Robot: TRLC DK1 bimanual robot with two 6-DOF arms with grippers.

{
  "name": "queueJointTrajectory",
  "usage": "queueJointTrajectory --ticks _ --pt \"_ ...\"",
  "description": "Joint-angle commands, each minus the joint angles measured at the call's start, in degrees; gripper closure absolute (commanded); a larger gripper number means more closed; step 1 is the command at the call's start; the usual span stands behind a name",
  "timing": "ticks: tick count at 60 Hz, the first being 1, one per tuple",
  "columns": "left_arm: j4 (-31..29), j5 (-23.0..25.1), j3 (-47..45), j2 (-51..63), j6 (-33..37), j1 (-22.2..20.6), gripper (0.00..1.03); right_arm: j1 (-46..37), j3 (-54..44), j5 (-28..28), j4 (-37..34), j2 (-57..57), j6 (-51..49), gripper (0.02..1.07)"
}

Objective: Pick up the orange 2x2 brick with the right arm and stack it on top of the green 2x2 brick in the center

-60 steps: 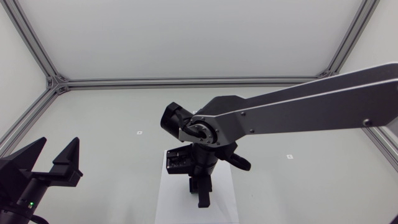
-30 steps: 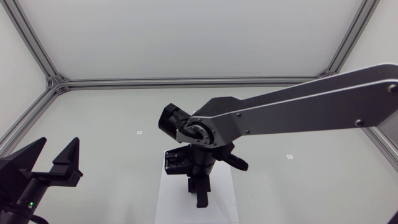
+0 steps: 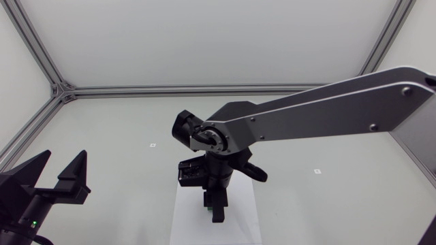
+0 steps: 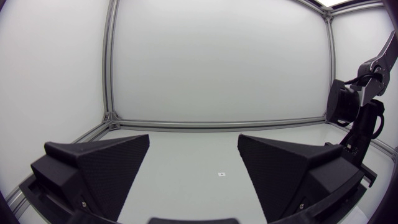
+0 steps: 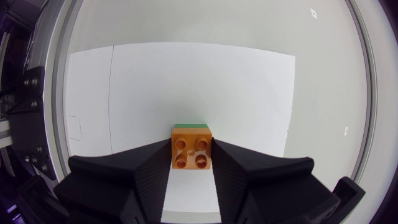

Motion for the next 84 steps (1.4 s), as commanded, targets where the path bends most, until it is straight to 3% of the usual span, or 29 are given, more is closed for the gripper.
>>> queueJointTrajectory --ticks 1,84 --pt "-0.65 0.16 -2.35 -0.32 0.42 0.13 0.04 -0.49 -3.9 0.56 0.08 4.07 0.48 0.79" --pt "-0.65 0.16 -2.35 -0.32 0.33 0.13 0.04 0.92 -4.61 0.83 0.52 -0.94 4.17 0.79"
